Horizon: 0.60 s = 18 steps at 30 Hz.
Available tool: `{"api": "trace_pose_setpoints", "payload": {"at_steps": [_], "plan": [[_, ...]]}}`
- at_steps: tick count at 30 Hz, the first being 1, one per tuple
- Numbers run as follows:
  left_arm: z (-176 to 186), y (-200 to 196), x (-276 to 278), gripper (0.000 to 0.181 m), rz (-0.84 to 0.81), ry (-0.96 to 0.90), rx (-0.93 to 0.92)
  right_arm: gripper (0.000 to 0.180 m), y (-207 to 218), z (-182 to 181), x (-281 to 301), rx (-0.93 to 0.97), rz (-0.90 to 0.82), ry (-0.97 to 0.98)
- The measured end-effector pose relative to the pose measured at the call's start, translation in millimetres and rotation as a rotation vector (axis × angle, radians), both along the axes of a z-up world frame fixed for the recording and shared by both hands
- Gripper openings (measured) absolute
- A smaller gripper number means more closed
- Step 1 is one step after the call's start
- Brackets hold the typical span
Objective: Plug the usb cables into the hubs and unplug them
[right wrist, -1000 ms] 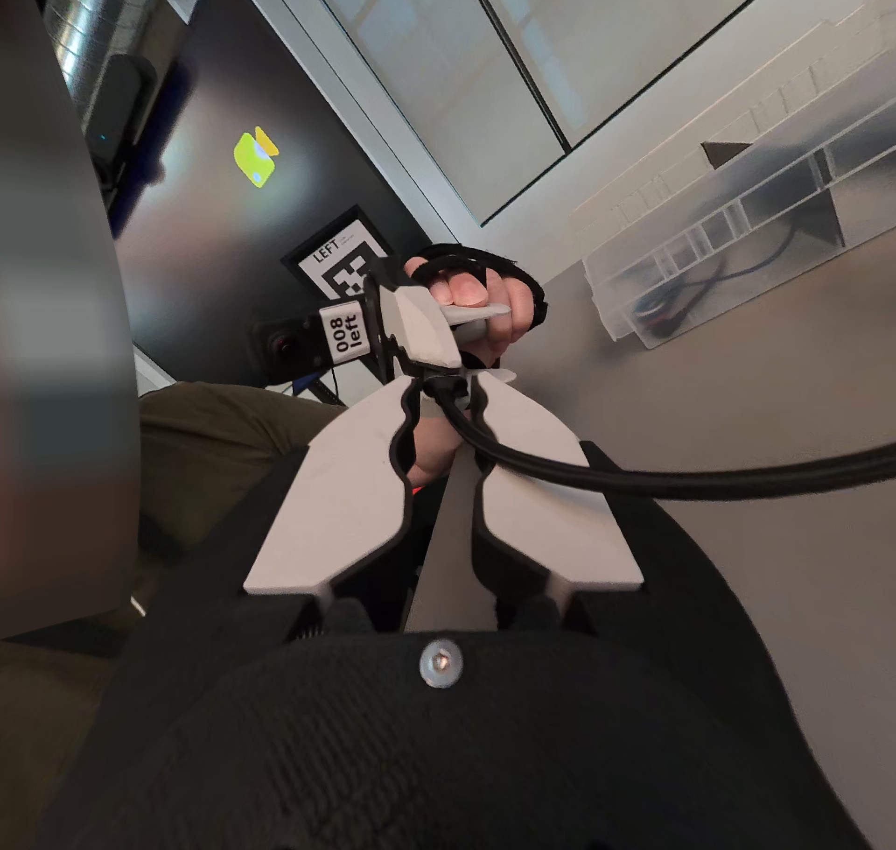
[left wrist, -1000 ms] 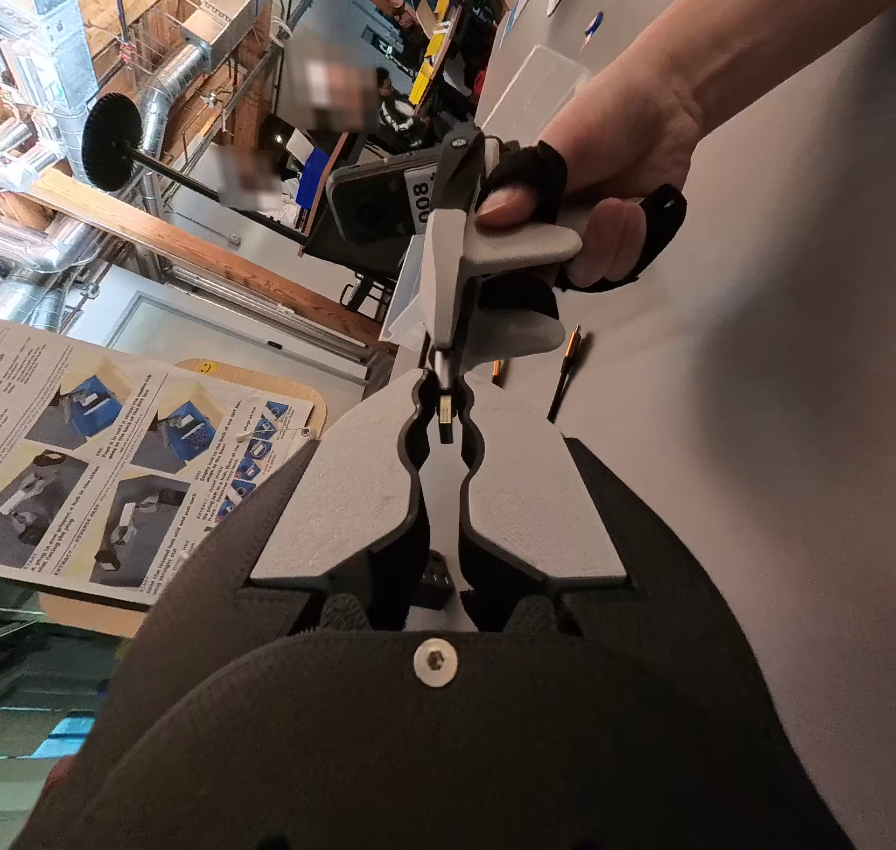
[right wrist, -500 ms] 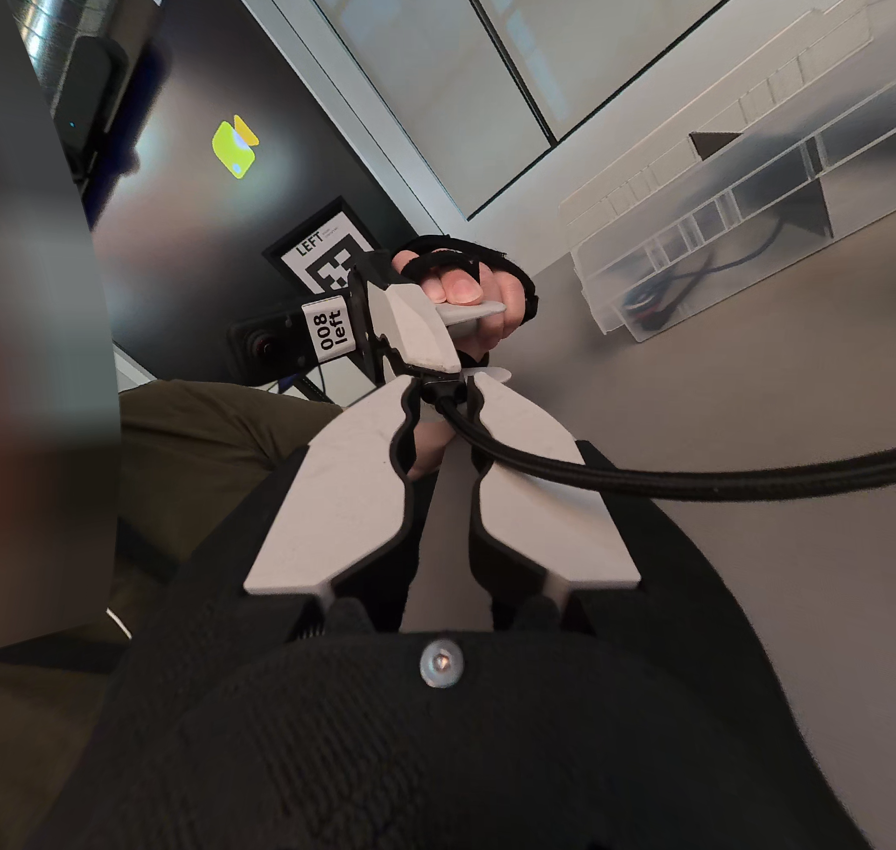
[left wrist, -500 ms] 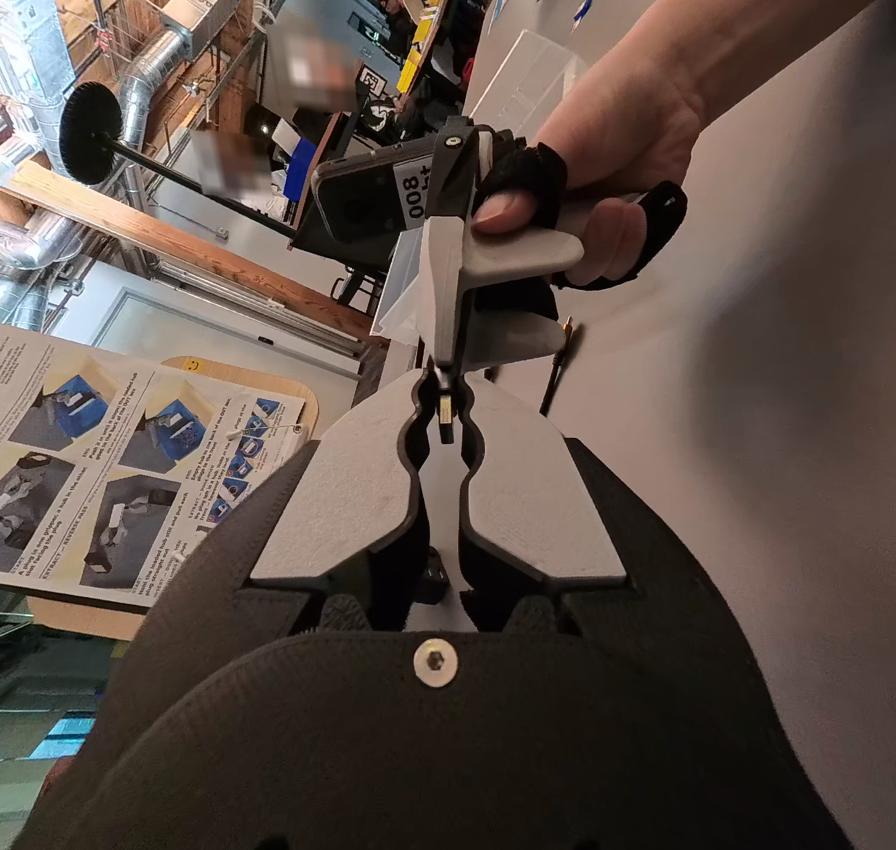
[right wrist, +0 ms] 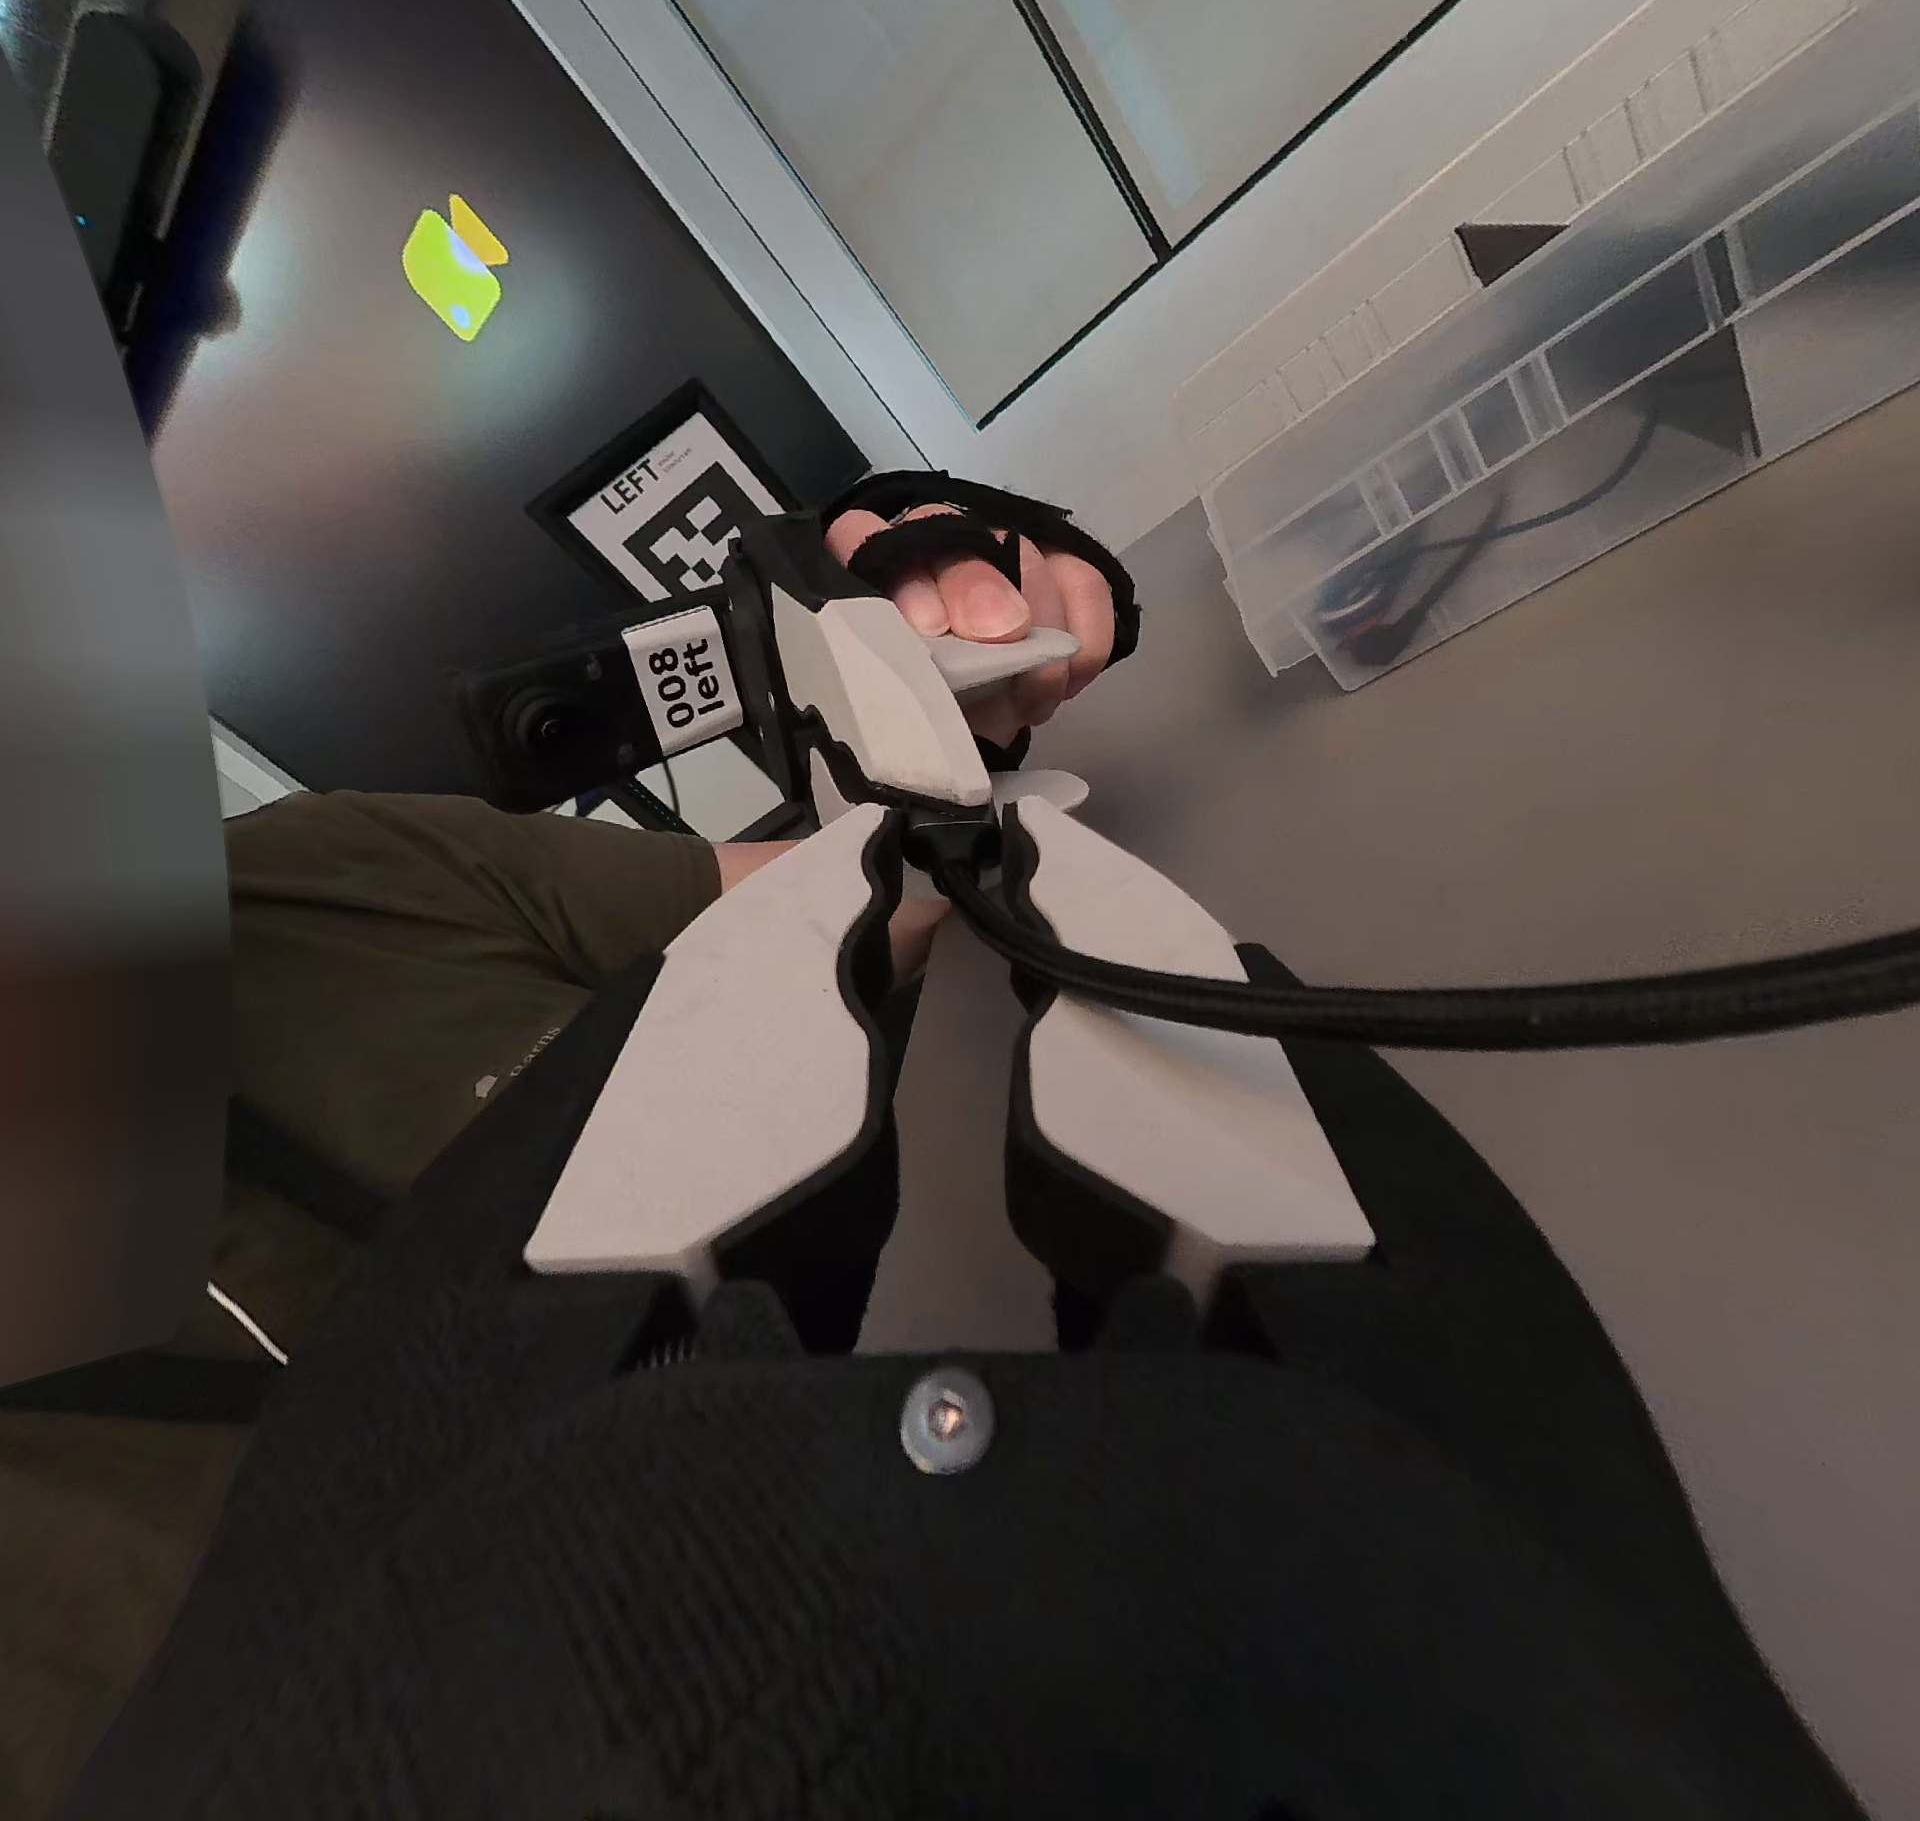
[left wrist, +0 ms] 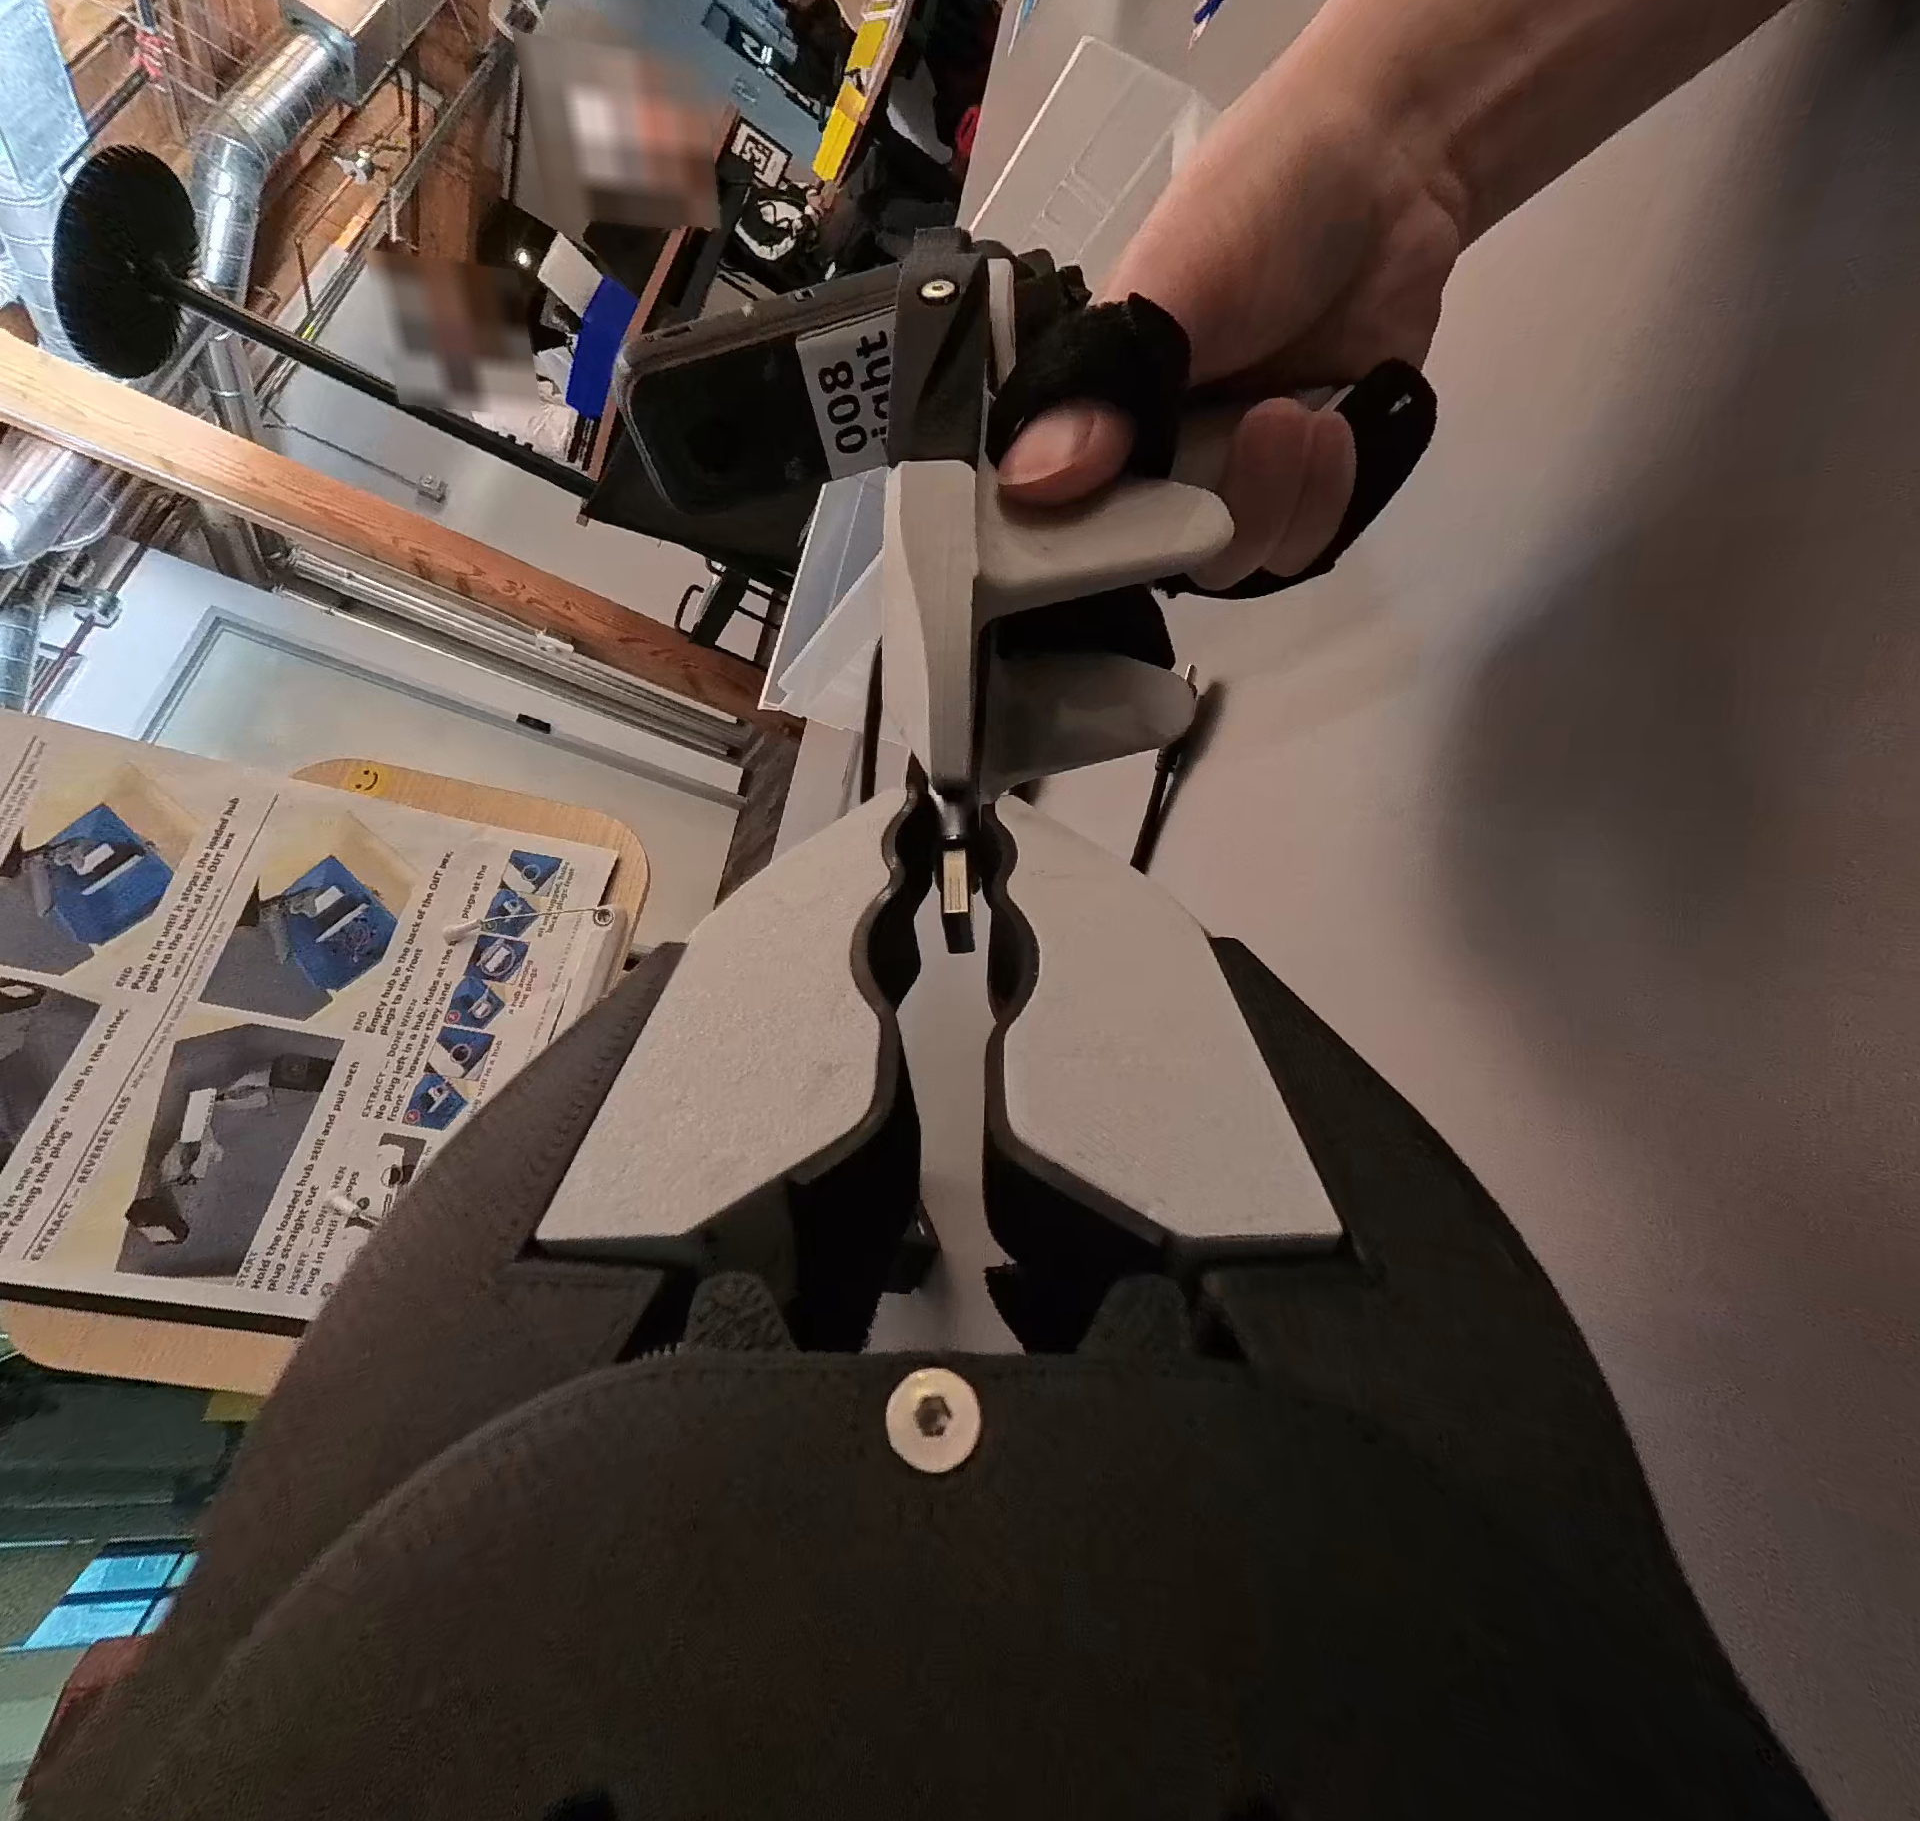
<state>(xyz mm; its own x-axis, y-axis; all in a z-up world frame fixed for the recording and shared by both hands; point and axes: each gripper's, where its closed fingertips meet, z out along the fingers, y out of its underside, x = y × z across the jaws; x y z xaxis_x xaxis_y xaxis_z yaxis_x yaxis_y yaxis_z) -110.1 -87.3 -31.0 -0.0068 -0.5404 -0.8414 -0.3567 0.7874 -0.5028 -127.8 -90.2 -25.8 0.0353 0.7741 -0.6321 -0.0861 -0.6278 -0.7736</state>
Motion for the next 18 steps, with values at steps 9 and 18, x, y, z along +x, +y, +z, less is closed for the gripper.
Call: {"api": "trace_pose_setpoints", "payload": {"at_steps": [9, 18], "plan": [[8, 5, 2, 0.012, 0.034, -0.095, -0.053, 0.018, 6, 3, 4, -0.002, -0.039, 0.011], [52, 67, -19, 0.049, 0.227, -0.632, -0.625, 0.018, 18, 48, 47, 0.569, -0.456, -0.166]]}}
